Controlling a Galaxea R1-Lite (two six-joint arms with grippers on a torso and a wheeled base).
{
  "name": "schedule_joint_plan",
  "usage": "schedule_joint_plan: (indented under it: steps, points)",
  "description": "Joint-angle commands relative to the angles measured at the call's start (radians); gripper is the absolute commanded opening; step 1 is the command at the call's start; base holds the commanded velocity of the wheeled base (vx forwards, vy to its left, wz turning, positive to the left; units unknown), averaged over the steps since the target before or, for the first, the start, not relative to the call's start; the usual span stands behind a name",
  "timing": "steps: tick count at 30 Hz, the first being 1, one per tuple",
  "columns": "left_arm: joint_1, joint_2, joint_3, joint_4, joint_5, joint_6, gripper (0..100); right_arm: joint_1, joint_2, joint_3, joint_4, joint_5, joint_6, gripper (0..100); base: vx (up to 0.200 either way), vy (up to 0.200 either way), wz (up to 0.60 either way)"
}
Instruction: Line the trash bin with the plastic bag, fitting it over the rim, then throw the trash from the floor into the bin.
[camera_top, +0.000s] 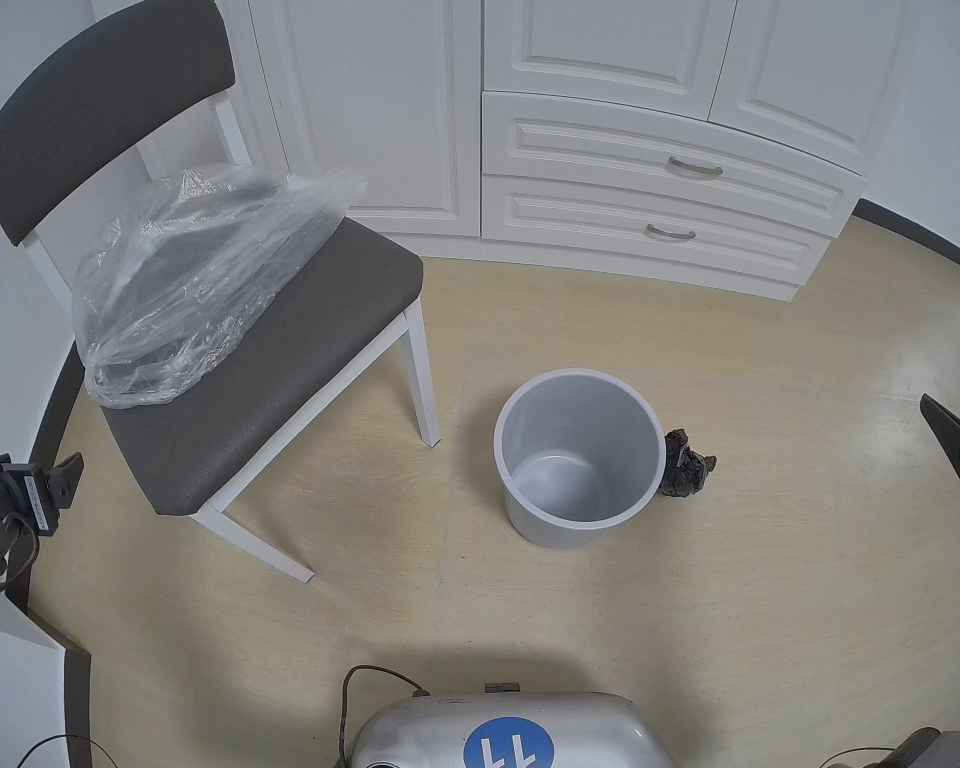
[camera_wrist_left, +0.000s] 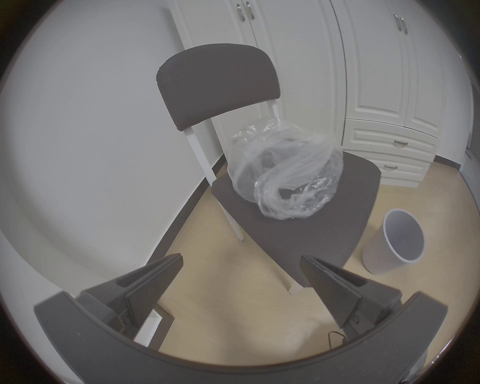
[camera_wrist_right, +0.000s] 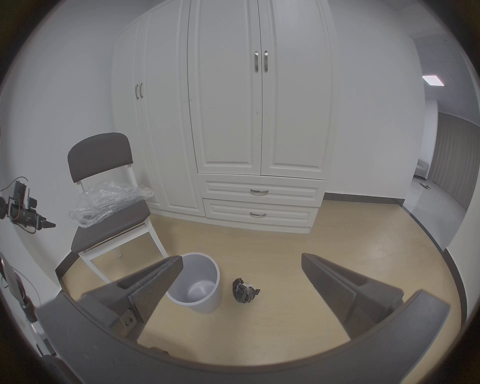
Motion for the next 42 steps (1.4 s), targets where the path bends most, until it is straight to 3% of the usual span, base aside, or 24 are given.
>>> schedule_joint_plan:
  steps: [1,8,12,13,24,37,42]
  points:
    - [0.089,0.102,0.000,-0.060,-0.065,-0.001,100,0.000,0.002,-0.002,0.003,0.000,0.009,100,0.000,0.000,0.00]
    - [0.121,0.116,-0.009,-0.100,-0.204,-0.041,100,0.000,0.000,-0.003,0.000,0.000,0.009,100,0.000,0.000,0.00]
    - [0.121,0.116,-0.009,-0.102,-0.206,-0.045,100,0.000,0.000,-0.003,0.000,0.000,0.009,100,0.000,0.000,0.00]
    - [0.118,0.134,-0.028,-0.132,-0.209,-0.091,100,0.000,0.006,-0.003,0.000,0.000,0.009,100,0.000,0.000,0.00]
    - [0.119,0.298,-0.029,-0.341,-0.201,-0.205,100,0.000,0.016,-0.005,-0.002,0.001,0.011,100,0.000,0.000,0.00]
    - [0.113,0.383,-0.051,-0.408,-0.195,-0.275,100,0.000,0.016,-0.007,-0.002,0.001,0.009,100,0.000,0.000,0.00]
    - [0.162,0.393,-0.057,-0.408,-0.180,-0.269,100,0.000,0.014,-0.005,-0.002,0.003,0.009,100,0.000,0.000,0.00]
